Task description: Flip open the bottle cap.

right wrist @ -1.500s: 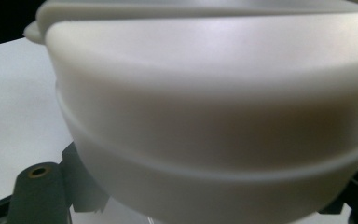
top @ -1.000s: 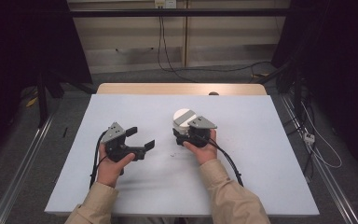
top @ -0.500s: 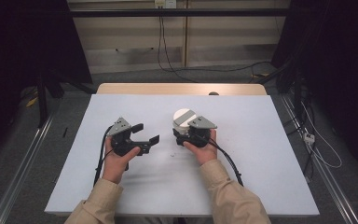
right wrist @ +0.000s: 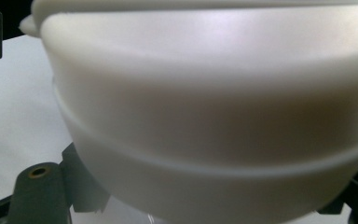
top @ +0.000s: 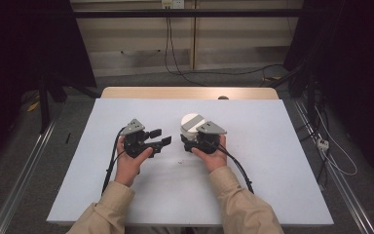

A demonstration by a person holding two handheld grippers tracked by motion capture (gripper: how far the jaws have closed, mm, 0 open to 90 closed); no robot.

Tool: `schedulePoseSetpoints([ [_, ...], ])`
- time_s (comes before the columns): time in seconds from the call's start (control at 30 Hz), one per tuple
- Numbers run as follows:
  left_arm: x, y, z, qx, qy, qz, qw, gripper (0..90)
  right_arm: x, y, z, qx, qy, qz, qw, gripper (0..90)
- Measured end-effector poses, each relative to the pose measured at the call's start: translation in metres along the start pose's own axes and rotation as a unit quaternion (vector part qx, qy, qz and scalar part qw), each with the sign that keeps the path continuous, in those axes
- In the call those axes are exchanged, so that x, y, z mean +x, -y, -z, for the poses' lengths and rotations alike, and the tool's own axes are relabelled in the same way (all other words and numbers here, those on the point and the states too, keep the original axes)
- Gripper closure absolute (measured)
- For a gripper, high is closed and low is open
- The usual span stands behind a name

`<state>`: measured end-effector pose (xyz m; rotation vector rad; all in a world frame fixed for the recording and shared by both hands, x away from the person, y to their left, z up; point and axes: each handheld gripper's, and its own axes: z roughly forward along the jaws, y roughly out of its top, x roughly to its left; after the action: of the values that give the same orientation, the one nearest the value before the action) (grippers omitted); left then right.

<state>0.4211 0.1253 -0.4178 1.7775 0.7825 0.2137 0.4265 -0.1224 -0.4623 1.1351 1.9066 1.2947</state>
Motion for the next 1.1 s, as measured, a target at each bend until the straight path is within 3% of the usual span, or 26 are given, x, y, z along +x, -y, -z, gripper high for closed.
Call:
schedulePoseSetpoints([
  [0.33,0.002,0.001,-0.009,0.013,0.003,-0.003,0.9999,68.5,0.0,0.0,0.0,0.001,0.0,0.001,1.0,18.8],
  [0.6,-0.001,-0.007,-0.015,0.011,0.0,-0.02,0.9997,76.5,0.0,0.0,0.0,0.001,0.0,0.001,1.0,18.8],
  [0.83,-0.002,-0.008,-0.019,0.009,0.005,-0.017,0.9998,79.4,0.0,0.0,0.0,0.002,0.0,0.001,1.0,18.8],
  [0.93,-0.003,-0.008,-0.019,0.009,0.006,-0.034,0.9994,86.6,0.0,0.0,0.0,0.002,0.0,0.001,1.0,18.8],
  [1.1,-0.002,-0.009,-0.019,0.005,0.002,-0.035,0.9994,90.0,0.0,0.0,0.0,0.002,0.0,0.001,1.0,18.8],
])
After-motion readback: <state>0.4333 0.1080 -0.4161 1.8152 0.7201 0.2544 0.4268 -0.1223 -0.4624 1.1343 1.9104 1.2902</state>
